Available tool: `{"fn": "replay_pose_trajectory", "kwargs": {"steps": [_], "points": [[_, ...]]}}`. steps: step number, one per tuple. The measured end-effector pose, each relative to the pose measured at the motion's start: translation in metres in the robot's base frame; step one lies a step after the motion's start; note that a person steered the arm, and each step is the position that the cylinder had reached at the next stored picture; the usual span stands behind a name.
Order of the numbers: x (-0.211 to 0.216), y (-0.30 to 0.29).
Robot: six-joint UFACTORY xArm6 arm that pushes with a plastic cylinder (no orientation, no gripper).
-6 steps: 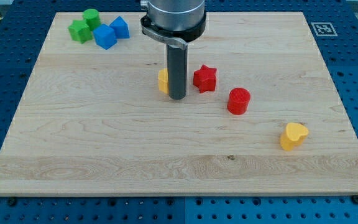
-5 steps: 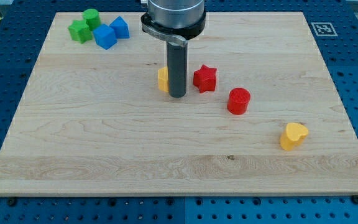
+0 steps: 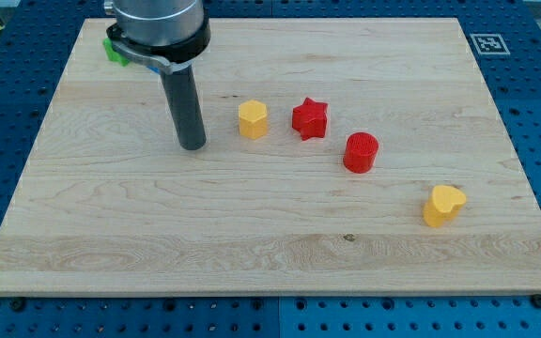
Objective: Push the yellow hexagon right a bit
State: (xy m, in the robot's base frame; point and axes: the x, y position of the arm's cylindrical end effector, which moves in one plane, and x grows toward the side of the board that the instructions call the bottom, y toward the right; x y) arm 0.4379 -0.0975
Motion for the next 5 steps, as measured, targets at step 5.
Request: {"fn": "replay_pose_trajectory", "kwargs": {"steps": [5], "points": [[-0.013, 0.044]]}}
